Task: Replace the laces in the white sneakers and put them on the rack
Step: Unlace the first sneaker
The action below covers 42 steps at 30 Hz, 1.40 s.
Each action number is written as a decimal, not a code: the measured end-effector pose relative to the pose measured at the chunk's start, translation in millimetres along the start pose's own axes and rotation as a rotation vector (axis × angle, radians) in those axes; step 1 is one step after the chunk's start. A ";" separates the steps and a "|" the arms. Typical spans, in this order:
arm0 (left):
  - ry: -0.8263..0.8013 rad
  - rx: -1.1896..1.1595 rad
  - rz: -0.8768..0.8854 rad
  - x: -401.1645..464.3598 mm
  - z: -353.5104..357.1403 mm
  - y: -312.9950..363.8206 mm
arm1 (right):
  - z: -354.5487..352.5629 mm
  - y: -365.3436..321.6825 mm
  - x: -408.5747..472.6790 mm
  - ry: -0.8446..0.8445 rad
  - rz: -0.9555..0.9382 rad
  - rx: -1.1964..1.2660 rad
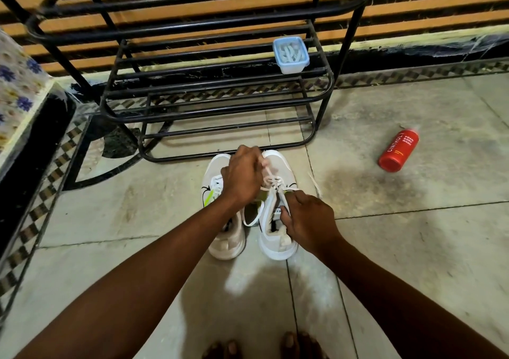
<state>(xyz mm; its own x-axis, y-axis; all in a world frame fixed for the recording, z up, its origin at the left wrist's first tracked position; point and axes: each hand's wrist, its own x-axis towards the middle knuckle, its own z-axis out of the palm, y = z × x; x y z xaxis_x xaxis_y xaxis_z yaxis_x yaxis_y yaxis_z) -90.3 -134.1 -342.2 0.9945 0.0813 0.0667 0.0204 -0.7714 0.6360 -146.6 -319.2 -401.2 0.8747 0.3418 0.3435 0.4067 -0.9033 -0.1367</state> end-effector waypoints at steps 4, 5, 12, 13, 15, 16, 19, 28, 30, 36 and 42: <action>0.168 -0.160 0.004 1.0 -4.9 9.0 | 0.9 -0.7 0.0 0.028 -0.027 -0.022; 0.134 -0.127 0.105 -3.5 -6.1 6.7 | 0.2 -1.0 0.0 0.028 -0.029 -0.034; -0.246 0.435 0.418 -14.1 -4.6 -12.4 | -4.5 -0.7 0.1 -0.001 -0.045 -0.041; -0.244 0.471 0.423 -12.0 -5.7 -13.8 | -5.0 -1.0 -0.3 -0.001 -0.044 -0.036; -0.241 0.510 0.389 -9.5 -8.1 -12.6 | -4.9 -1.6 0.9 -0.010 -0.038 -0.024; -0.218 0.532 0.366 -10.8 -9.1 -9.1 | -4.3 -1.8 0.8 -0.025 -0.032 -0.020; -0.040 0.553 0.361 -15.8 -6.2 -0.7 | -1.3 -1.0 -0.4 -0.082 -0.006 -0.002; 0.409 -0.683 0.074 6.7 -45.7 27.5 | -6.4 -3.3 3.9 -0.076 -0.010 -0.003; 0.336 -0.470 0.174 8.4 -47.3 13.8 | -6.0 -4.6 3.2 -0.074 0.006 0.001; -0.011 0.321 0.368 -8.1 -33.7 -12.4 | -5.5 -4.2 1.1 -0.065 0.021 -0.009; -0.118 0.559 0.412 -13.8 -24.7 -8.7 | -7.7 -4.8 1.8 -0.062 0.013 0.019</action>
<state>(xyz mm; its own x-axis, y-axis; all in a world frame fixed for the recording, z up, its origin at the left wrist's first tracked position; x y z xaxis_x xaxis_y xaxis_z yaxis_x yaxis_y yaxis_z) -106.8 -112.9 -329.6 0.9365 -0.3317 0.1134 -0.3417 -0.9360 0.0844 -149.0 -316.2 -392.8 0.8945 0.3460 0.2831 0.3994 -0.9030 -0.1584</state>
